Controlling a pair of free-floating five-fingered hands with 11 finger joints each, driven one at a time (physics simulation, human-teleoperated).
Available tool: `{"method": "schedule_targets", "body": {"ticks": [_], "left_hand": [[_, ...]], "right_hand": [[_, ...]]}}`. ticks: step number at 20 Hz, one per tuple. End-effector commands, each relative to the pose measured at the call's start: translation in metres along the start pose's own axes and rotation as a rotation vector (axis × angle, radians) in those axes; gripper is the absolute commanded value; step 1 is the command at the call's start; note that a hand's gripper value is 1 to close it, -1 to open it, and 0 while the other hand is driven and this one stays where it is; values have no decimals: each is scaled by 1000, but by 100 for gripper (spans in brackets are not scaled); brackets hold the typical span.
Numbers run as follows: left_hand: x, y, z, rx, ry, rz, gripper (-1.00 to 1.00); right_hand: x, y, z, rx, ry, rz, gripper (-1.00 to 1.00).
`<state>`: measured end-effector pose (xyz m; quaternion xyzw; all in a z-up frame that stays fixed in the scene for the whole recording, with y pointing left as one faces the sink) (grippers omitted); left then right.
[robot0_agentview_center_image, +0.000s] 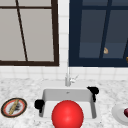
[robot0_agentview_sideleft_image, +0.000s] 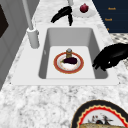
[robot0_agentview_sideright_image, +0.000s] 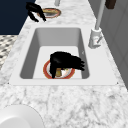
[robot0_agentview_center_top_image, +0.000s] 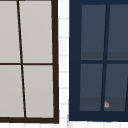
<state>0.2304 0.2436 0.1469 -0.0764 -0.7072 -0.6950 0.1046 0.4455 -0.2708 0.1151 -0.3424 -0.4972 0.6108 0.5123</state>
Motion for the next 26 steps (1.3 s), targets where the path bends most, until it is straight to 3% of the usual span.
{"method": "schedule_targets", "body": {"ticks": [1, 5, 11, 26], "left_hand": [[0, 0, 0, 0, 0, 0, 0], [0, 0, 0, 0, 0, 0, 0], [0, 0, 0, 0, 0, 0, 0], [0, 0, 0, 0, 0, 0, 0]], "right_hand": [[2, 12, 8, -11, 100, -33, -100], [6, 19, 22, -14, 153, -39, -100], [7, 26, 52, -76, 192, -31, -100], [30, 63, 151, -243, 213, 6, -100]]}}
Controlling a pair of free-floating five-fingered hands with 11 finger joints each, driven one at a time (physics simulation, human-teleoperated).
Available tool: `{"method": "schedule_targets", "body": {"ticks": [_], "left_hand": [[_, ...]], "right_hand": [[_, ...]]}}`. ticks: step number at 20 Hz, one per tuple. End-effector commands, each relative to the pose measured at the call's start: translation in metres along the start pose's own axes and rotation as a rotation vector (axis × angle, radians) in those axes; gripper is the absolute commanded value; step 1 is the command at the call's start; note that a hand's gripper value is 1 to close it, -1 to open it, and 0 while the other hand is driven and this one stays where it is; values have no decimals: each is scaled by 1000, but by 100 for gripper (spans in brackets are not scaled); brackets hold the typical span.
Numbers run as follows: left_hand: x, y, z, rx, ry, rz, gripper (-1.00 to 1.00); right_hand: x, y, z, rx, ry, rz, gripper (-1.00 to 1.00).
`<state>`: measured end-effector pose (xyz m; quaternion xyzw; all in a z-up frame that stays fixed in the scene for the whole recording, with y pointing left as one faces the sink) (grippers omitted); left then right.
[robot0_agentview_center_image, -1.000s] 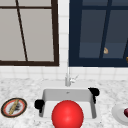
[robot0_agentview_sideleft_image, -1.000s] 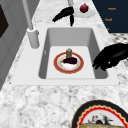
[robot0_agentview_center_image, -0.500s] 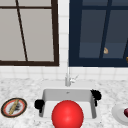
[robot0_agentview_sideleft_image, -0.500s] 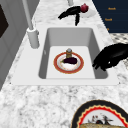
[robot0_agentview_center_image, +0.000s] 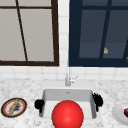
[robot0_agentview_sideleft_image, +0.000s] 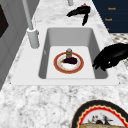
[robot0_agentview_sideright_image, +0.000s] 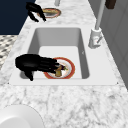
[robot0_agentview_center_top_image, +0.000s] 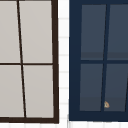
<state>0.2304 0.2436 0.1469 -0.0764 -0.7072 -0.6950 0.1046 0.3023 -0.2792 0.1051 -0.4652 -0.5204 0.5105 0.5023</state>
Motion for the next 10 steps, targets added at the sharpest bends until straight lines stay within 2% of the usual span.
{"method": "schedule_targets", "body": {"ticks": [1, 10], "left_hand": [[0, 0, 0, 0, 0, 0, 0], [0, 0, 0, 0, 0, 0, 0]], "right_hand": [[1, 9, 29, 11, 28, -2, -100], [12, 21, 81, -148, 16, 22, -100]]}}
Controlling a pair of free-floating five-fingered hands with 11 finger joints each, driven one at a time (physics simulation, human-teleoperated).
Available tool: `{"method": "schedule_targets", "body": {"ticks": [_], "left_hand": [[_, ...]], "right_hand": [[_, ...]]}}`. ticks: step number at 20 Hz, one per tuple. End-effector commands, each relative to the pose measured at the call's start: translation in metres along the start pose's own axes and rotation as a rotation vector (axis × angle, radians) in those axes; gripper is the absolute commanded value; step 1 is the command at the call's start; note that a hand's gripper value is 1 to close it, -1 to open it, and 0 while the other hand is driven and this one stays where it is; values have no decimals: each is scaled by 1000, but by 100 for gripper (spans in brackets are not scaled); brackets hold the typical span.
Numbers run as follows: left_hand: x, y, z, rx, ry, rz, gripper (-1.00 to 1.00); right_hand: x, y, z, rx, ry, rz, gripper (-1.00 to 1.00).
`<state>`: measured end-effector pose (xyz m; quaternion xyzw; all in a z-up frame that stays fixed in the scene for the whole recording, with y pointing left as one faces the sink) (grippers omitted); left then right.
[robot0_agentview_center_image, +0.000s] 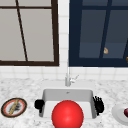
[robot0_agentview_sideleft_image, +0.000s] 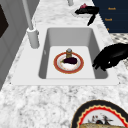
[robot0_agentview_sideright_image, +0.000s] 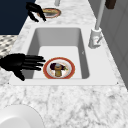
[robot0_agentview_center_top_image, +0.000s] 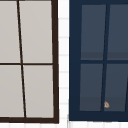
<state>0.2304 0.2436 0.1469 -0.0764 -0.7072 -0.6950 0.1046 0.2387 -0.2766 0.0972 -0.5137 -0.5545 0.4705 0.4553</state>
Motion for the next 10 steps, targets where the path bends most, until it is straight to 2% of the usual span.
{"method": "schedule_targets", "body": {"ticks": [1, 5, 10], "left_hand": [[0, 0, 0, 0, 0, 0, 0], [0, 0, 0, 0, 0, 0, 0], [0, 0, 0, 0, 0, 0, 0]], "right_hand": [[7, 8, 26, 0, 14, 0, -100], [3, 0, 17, -57, 1, 15, -100], [4, 3, 18, -46, -3, 19, -100]]}}
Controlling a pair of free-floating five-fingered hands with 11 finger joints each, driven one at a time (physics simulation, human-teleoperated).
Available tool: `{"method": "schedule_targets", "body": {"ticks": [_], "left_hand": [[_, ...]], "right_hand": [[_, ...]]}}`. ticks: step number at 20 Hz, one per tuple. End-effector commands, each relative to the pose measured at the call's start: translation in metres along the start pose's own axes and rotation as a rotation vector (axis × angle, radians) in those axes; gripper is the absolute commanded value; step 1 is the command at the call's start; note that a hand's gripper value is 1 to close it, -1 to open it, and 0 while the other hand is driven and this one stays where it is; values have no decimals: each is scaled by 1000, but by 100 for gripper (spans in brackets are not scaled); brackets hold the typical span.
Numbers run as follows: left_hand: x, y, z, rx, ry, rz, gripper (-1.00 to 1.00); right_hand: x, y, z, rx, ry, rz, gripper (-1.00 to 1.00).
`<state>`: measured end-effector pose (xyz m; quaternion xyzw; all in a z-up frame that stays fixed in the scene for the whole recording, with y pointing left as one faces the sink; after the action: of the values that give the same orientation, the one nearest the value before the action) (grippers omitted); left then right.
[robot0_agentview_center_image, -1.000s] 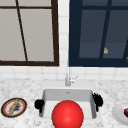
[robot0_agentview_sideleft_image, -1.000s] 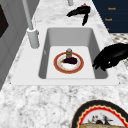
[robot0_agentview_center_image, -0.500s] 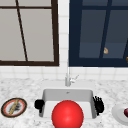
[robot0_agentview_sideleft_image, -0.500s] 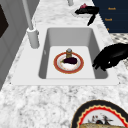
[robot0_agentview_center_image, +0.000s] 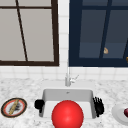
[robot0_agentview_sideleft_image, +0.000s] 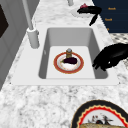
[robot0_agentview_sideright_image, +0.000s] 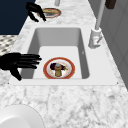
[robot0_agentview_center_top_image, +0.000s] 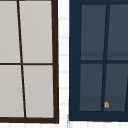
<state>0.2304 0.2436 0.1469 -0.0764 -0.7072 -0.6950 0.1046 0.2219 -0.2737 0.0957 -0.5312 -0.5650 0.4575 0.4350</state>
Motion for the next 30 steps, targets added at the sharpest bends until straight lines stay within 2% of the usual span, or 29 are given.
{"method": "schedule_targets", "body": {"ticks": [1, 2, 4, 8, 14, 15, 16, 19, 21, 23, 24, 26, 30], "left_hand": [[0, 0, 0, 0, 0, 0, 0], [0, 0, 0, 0, 0, 0, 0], [0, 0, 0, 0, 0, 0, 0], [0, 0, 0, 0, 0, 0, 0], [0, 0, 0, 0, 0, 0, 0], [0, 0, 0, 0, 0, 0, 0], [0, 0, 0, 0, 0, 0, 0], [0, 0, 0, 0, 0, 0, 0], [0, 0, 0, 0, 0, 0, 0], [0, 0, 0, 0, 0, 0, 0], [0, 0, 0, 0, 0, 0, 0], [0, 0, 0, 0, 0, 0, 0], [0, 0, 0, 0, 0, 0, 0]], "right_hand": [[0, 8, 6, 30, -2, 12, -100], [0, 15, 5, 60, -6, 29, -100], [0, 24, 6, 43, 11, -18, -100], [0, 17, 4, 57, 20, -45, -100], [-1, 2, -2, 137, 14, -61, -100], [-3, 7, -3, 135, 11, -46, -100], [-2, -1, -3, 31, 3, -10, -100], [0, -1, 0, 45, -4, -14, -100], [11, -1, -9, 79, -5, 7, -100], [6, -7, -14, 73, -14, 4, -100], [8, -8, -18, 91, -16, 3, -100], [17, -6, -22, 194, -12, 12, -100], [28, -6, -27, 269, -14, -8, -100]]}}
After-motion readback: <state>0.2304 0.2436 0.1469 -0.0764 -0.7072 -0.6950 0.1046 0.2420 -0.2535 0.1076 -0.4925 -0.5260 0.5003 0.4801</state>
